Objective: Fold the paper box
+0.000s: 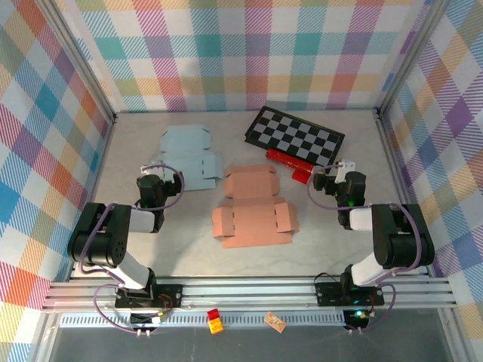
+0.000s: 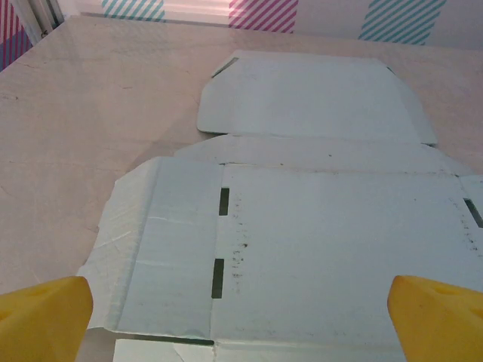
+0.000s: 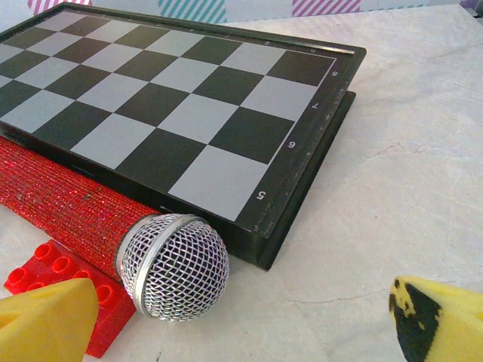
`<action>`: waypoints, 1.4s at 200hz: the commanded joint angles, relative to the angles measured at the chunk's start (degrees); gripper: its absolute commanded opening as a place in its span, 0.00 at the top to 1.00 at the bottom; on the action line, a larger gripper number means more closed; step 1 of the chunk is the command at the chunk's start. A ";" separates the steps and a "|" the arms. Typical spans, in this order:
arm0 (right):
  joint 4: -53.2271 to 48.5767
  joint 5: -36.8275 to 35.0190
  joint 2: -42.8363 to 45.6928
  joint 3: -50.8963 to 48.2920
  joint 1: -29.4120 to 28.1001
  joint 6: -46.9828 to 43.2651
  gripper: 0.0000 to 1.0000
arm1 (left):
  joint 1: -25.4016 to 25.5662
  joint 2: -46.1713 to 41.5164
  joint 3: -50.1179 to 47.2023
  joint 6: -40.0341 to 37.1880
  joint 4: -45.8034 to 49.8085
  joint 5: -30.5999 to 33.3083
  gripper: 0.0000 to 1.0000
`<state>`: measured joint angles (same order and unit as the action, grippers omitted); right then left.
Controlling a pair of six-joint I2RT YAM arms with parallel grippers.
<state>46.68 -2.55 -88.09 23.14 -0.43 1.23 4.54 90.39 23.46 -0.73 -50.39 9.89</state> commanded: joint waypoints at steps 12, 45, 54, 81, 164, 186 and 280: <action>1.39 -0.27 0.20 0.15 -0.40 0.12 0.01 | 0.02 -0.04 0.05 -0.52 0.80 -0.92 0.00; 1.40 -0.27 0.21 0.08 -0.43 0.17 0.01 | -0.05 -0.04 0.05 -0.57 0.82 -0.92 0.00; 1.40 -0.27 0.20 0.10 -0.43 0.17 0.01 | -0.05 -0.04 0.00 -0.50 0.82 -0.88 0.00; 1.40 -0.29 0.20 0.07 -0.40 0.15 0.01 | -0.05 -0.04 0.01 -0.52 0.75 -0.92 0.00; 1.32 -0.27 0.26 0.16 -0.39 0.17 0.01 | -0.05 -0.04 -0.01 -0.55 0.74 -0.87 0.00; 1.06 -0.46 1.64 -0.31 -0.38 0.21 0.01 | 0.27 -0.91 0.13 -1.66 1.57 -2.66 0.00; -23.16 -18.11 31.84 10.48 -6.58 -1.29 0.01 | 11.79 -24.80 7.82 -5.51 17.09 14.80 0.00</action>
<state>32.67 -14.96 -63.00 25.65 -5.82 0.58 12.49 70.00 26.00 -3.55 -35.88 17.61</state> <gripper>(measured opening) 0.987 0.999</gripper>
